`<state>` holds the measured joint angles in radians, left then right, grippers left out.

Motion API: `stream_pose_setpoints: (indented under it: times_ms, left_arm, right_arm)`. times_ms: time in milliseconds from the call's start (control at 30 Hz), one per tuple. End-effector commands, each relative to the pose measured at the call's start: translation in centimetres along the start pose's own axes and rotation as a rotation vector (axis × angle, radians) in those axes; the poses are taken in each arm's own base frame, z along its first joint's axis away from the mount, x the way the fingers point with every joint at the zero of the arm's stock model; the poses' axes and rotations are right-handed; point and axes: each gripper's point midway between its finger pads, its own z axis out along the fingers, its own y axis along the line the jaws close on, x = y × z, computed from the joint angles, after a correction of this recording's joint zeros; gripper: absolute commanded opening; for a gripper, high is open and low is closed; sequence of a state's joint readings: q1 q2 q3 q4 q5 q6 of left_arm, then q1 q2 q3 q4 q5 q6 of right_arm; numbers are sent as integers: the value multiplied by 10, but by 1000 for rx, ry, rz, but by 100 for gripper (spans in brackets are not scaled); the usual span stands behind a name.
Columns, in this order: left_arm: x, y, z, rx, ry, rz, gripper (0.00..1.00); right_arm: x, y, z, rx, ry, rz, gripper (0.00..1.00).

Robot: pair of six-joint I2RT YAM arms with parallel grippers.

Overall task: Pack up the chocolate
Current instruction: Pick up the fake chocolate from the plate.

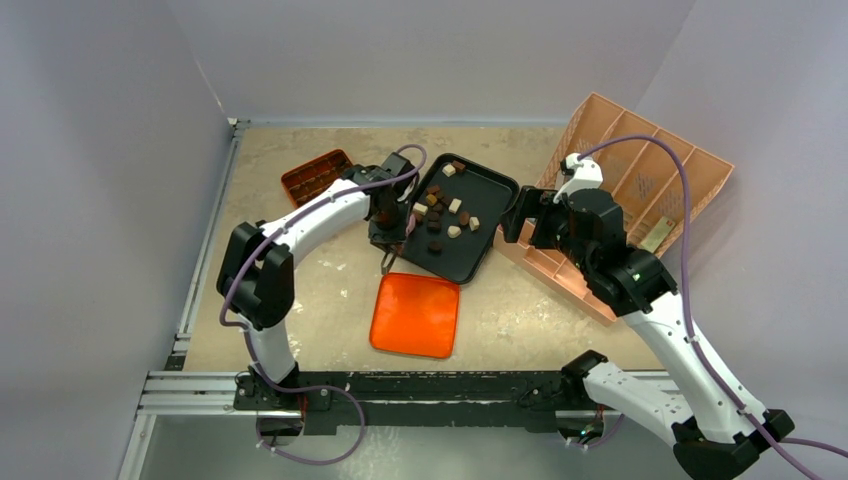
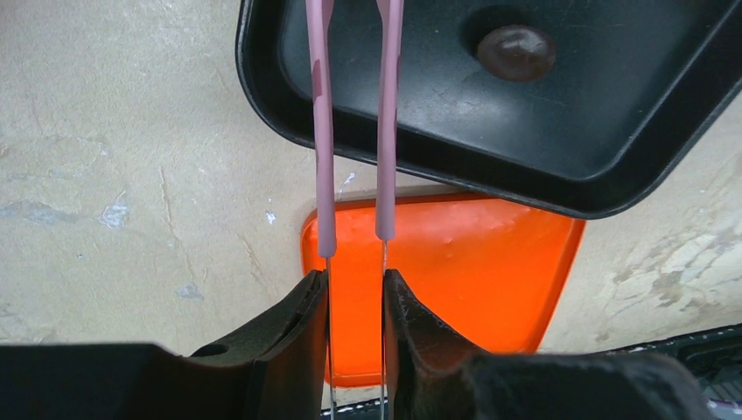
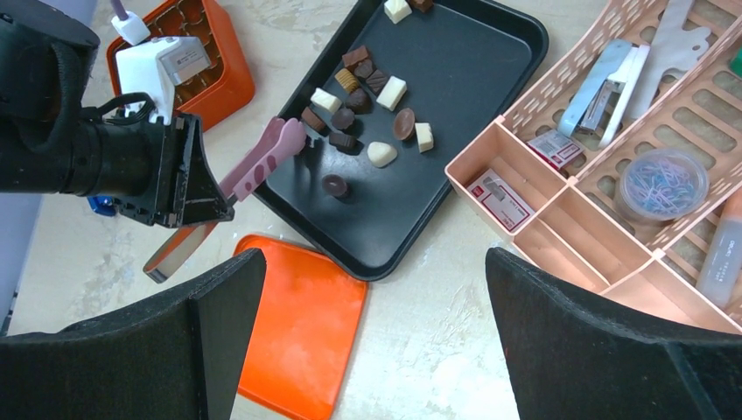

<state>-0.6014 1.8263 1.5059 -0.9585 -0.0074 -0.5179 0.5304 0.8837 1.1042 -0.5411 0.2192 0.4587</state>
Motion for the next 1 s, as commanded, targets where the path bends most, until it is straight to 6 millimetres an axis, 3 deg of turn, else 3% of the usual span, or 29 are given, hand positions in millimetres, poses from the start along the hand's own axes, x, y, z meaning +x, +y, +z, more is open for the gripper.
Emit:
stream_pose_setpoints:
  times_ms: [0,333,567,700,967]
  left_arm:
    - [-24,-17,-41,90,-116,-32,20]
    - [-32,-19,-55,96,-158,-44,20]
    - [-24,-14,-33,60,-94,-30,26]
    - [-25,-5,-19,10,-92,-25,30]
    - [-29,-8,8,-2,-54,-9,33]
  right_arm:
    - [-12,4,0,-11,-43,-4,97]
    - [-9,7,3,-20,-31,3,97]
    - [-11,7,1,-22,-39,7,97]
    - [-11,7,1,-22,-40,6,97]
    - [-11,7,1,-22,-42,4,97]
